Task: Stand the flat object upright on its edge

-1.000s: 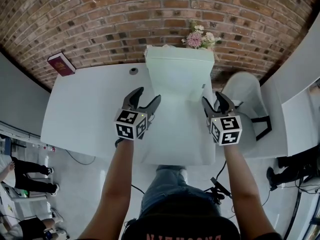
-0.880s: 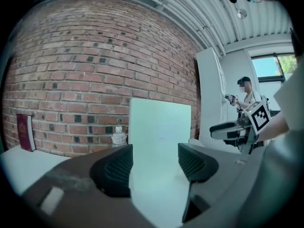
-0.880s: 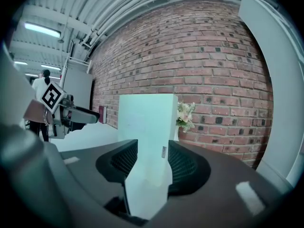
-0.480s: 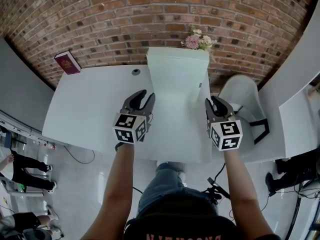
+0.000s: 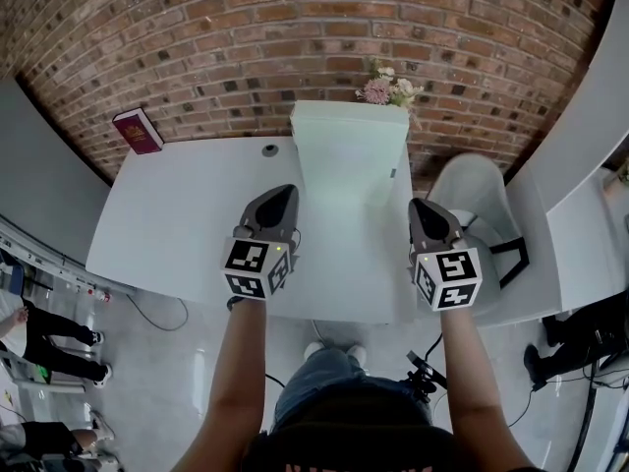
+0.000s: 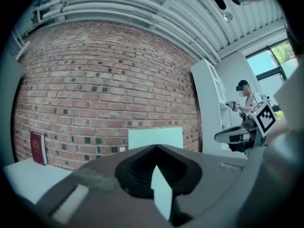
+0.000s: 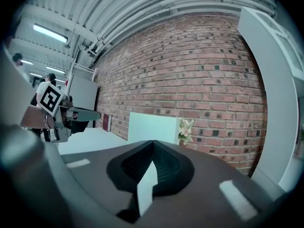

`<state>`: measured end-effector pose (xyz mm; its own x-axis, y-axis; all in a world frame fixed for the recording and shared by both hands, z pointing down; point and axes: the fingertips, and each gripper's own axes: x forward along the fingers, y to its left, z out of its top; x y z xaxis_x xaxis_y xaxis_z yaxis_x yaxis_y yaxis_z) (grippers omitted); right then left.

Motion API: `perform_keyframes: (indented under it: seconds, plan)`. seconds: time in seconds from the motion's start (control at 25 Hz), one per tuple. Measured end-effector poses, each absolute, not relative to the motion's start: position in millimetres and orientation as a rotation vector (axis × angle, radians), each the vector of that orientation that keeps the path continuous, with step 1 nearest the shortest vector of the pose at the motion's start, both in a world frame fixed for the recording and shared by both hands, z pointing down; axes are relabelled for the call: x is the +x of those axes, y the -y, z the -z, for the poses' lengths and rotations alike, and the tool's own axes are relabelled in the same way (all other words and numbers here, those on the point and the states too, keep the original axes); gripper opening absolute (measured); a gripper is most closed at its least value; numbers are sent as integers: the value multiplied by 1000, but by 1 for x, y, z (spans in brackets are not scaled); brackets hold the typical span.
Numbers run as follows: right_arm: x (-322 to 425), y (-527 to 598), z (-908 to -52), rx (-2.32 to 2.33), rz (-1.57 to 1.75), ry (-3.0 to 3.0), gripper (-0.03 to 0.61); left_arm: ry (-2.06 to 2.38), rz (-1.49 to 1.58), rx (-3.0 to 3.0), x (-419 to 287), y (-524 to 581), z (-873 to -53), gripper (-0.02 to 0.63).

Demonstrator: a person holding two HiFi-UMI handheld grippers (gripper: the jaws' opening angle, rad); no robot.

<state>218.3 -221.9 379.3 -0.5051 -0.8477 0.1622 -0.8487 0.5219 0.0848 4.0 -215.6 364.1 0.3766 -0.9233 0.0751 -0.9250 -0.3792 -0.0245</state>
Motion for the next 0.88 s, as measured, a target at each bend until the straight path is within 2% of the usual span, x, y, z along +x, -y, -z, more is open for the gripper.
perform_keyframes:
  seconds: [0.44,0.88]
  plan:
    - [208,191,-329,1542,-47,2638,-2,1816,-72,2561,-8,190,-333,0]
    - [196,139,-296,1661,118,2558,-3,1783,-27,2642,-6,145,-299,0]
